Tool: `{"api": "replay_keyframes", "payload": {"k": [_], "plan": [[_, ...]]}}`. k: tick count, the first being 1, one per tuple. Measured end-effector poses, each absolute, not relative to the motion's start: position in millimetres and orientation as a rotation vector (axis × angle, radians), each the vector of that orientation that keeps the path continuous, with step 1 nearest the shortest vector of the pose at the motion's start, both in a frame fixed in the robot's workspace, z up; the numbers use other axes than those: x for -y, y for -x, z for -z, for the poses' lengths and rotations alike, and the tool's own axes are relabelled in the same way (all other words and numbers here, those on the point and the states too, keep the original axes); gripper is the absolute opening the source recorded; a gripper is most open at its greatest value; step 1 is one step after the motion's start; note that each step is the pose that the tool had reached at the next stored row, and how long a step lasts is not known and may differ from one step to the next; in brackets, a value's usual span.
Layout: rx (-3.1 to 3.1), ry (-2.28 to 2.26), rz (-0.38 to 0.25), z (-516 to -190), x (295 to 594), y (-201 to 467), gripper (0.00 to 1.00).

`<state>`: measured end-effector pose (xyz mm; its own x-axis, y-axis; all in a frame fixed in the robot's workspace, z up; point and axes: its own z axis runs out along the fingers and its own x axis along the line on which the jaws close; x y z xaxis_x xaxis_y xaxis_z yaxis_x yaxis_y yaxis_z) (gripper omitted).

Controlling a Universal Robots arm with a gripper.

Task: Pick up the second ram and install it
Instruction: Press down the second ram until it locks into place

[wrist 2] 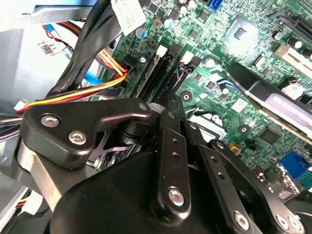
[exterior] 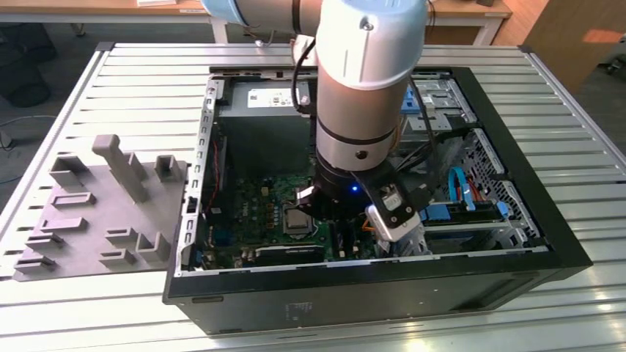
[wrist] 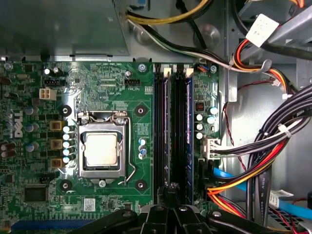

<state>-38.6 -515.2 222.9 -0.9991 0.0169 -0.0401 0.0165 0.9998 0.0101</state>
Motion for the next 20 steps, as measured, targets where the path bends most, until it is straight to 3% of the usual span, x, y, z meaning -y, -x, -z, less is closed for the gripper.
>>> {"api": "replay_keyframes", "payload": {"k": [20], "plan": [[-3.101, -0.026, -0.015, -218.9, 515.5, 38.6, 0.11]]}}
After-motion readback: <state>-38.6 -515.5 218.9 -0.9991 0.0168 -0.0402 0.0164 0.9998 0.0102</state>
